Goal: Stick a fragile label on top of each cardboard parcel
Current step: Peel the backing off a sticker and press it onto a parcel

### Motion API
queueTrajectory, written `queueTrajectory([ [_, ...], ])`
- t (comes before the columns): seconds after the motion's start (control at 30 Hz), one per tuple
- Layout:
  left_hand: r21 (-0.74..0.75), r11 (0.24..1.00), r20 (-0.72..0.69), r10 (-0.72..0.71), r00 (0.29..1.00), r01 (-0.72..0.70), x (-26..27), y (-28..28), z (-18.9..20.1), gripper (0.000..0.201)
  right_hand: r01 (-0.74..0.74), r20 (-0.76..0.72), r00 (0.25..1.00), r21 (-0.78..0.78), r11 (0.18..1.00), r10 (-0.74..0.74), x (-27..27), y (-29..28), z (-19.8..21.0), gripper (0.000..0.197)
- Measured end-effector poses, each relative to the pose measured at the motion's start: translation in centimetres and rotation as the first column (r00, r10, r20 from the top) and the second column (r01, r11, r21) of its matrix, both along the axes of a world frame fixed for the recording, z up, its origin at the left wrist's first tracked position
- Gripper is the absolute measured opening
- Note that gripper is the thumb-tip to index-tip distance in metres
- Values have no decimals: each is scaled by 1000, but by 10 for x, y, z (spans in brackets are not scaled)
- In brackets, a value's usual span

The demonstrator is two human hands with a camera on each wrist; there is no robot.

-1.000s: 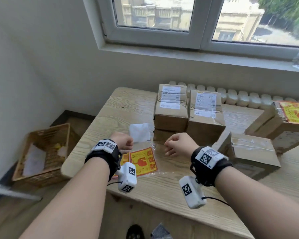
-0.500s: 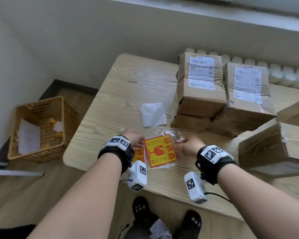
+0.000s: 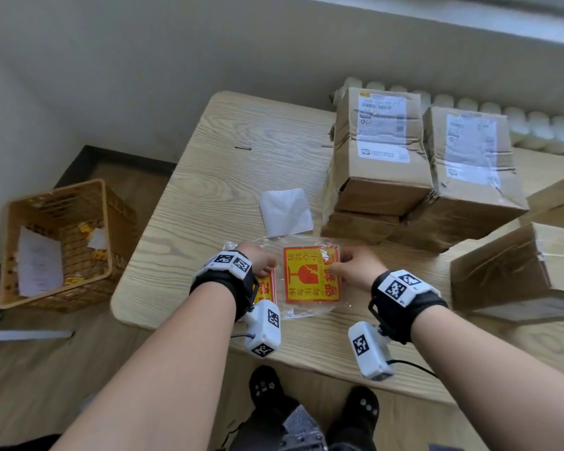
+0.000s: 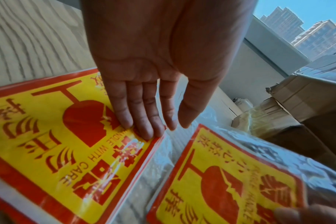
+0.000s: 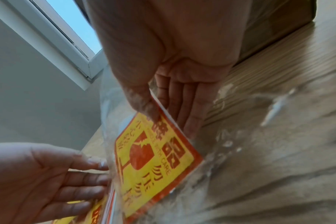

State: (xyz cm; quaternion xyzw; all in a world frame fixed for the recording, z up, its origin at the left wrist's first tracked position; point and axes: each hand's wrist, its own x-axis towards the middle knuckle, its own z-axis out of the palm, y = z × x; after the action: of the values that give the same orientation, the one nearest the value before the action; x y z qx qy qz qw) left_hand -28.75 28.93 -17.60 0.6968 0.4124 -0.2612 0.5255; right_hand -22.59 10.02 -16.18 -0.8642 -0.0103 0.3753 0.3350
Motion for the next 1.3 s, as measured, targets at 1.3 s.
queueTrajectory([
  [1.3, 5, 925, 287, -366, 885, 381, 34, -134, 177, 11, 27, 388, 915, 220, 975, -113, 27, -158, 140, 2],
])
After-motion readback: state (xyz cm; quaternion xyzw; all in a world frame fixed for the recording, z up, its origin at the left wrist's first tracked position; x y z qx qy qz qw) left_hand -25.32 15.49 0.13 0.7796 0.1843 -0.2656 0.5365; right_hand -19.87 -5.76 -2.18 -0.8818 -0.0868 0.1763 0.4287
